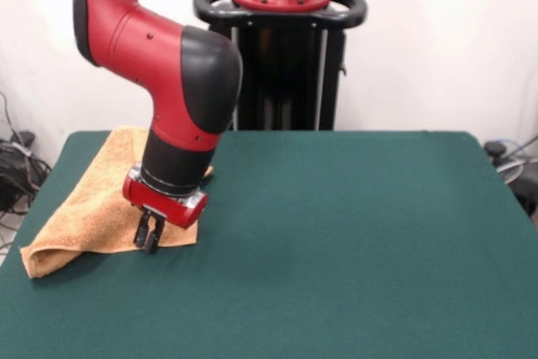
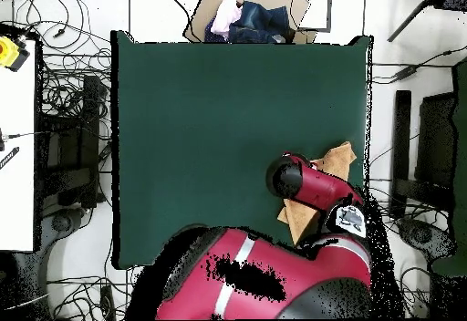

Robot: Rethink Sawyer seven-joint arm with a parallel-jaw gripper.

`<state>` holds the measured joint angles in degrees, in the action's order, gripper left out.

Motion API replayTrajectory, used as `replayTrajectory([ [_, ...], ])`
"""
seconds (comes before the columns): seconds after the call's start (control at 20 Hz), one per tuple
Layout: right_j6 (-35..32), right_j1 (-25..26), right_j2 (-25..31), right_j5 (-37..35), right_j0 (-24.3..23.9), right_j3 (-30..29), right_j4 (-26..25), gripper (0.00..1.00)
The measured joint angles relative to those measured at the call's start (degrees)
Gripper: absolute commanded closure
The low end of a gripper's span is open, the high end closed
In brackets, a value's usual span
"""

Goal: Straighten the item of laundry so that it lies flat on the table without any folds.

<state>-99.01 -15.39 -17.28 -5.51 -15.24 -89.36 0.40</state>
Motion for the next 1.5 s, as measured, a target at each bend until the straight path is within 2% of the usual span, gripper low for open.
replayTrajectory([
  [0.6,0.0,1.5,-2.85,0.01,3.44,0.19,3.33,1.0],
  [1.5,0.0,1.69,-3.13,-0.02,3.7,0.16,4.29,1.0],
])
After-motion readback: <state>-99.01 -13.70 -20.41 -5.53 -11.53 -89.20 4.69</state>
